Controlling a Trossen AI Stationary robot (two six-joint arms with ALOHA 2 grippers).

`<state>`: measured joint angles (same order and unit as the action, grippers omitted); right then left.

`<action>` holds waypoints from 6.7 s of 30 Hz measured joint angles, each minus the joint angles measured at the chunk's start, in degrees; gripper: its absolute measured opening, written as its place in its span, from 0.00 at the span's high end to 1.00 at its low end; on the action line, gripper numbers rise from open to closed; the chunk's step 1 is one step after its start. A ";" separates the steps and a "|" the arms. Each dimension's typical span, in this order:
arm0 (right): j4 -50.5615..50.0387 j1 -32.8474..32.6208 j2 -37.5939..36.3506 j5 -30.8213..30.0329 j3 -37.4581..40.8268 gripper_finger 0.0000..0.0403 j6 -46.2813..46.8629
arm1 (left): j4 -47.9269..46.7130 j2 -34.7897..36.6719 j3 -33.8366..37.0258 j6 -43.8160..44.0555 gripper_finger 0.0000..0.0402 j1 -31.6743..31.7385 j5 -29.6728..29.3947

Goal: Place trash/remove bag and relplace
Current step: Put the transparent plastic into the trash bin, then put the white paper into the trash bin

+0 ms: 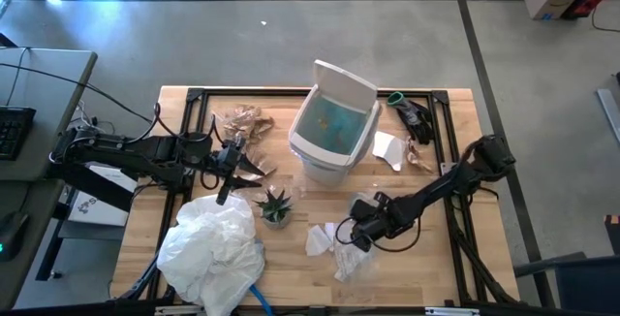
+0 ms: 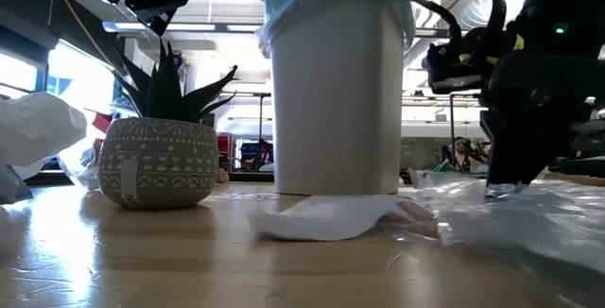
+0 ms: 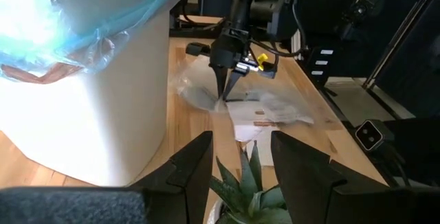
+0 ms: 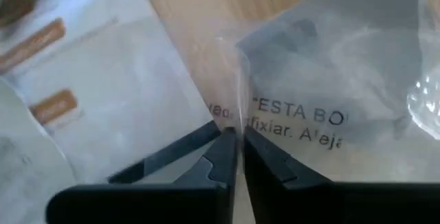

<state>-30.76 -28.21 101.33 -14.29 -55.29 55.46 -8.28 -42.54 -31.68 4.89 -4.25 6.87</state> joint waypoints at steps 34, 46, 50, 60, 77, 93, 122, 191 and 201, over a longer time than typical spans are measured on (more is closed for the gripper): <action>30.64 0.16 -31.06 -3.12 -0.13 1.00 -27.19 | 0.40 -0.02 0.02 0.36 0.67 0.04 -1.49; 33.21 11.03 -30.16 -9.43 -14.66 1.00 -48.26 | 1.49 -0.04 0.02 0.43 0.67 0.04 -1.84; 22.35 14.96 -26.87 -12.17 -21.61 1.00 -48.69 | 1.75 -0.04 0.02 0.43 0.67 0.04 -1.81; -1.67 19.19 -15.19 -20.30 -34.89 1.00 -43.61 | 1.63 -0.04 0.02 1.00 0.67 0.02 -1.44; -21.21 19.15 -11.64 -26.06 -42.27 0.68 -33.31 | 1.72 -0.04 0.02 2.03 0.67 -1.63 -2.45; -25.84 5.16 -11.86 -21.07 -45.28 0.64 -28.05 | 1.65 -0.04 0.02 2.57 0.67 -3.81 -2.97; -12.70 -0.64 15.06 6.59 -45.11 0.64 -21.25 | 5.60 -10.75 0.04 3.82 0.67 -3.78 -2.00; -16.10 -0.89 28.27 -12.52 -44.91 0.74 -11.39 | 4.93 -11.23 0.04 9.51 0.67 -7.41 -2.09; -8.14 -0.28 28.02 -10.41 -45.04 0.74 -10.60 | 4.93 -11.23 0.02 9.50 0.67 -7.61 -2.40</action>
<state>-38.90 -28.49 129.35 -24.69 -100.33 44.86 -3.35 -53.78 -31.66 14.39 -11.86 4.47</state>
